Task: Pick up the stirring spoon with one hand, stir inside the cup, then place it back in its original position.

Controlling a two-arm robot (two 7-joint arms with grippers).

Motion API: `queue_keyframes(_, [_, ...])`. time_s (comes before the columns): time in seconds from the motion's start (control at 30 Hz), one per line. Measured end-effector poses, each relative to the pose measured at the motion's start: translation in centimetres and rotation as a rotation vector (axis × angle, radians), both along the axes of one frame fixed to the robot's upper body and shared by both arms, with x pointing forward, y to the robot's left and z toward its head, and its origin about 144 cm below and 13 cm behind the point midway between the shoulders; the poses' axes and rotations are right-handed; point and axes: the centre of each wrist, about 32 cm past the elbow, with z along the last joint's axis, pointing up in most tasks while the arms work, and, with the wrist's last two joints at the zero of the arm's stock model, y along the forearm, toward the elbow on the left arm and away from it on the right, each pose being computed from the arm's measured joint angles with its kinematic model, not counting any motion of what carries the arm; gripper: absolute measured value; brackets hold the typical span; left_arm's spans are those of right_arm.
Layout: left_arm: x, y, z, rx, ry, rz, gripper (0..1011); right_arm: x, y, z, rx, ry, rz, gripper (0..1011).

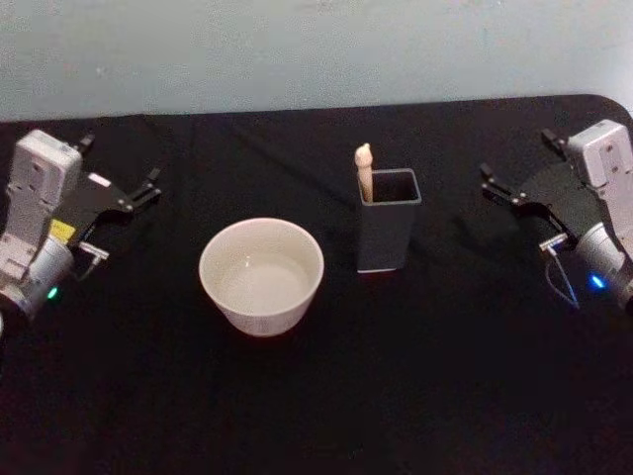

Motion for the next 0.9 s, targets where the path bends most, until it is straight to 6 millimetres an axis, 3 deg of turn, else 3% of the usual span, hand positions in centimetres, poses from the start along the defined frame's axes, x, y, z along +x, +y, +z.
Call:
queue_keyframes(0.23, [0.0, 0.0, 0.0, 0.0, 0.0, 0.0, 1001, -0.1, 0.1, 0.6, 0.021, -0.009, 0.009, 1000])
queue_keyframes(0.9, [0.0, 0.0, 0.0, 0.0, 0.0, 0.0, 1001, -0.7, 1.1, 6.8, 0.214, 0.076, 0.159, 1000])
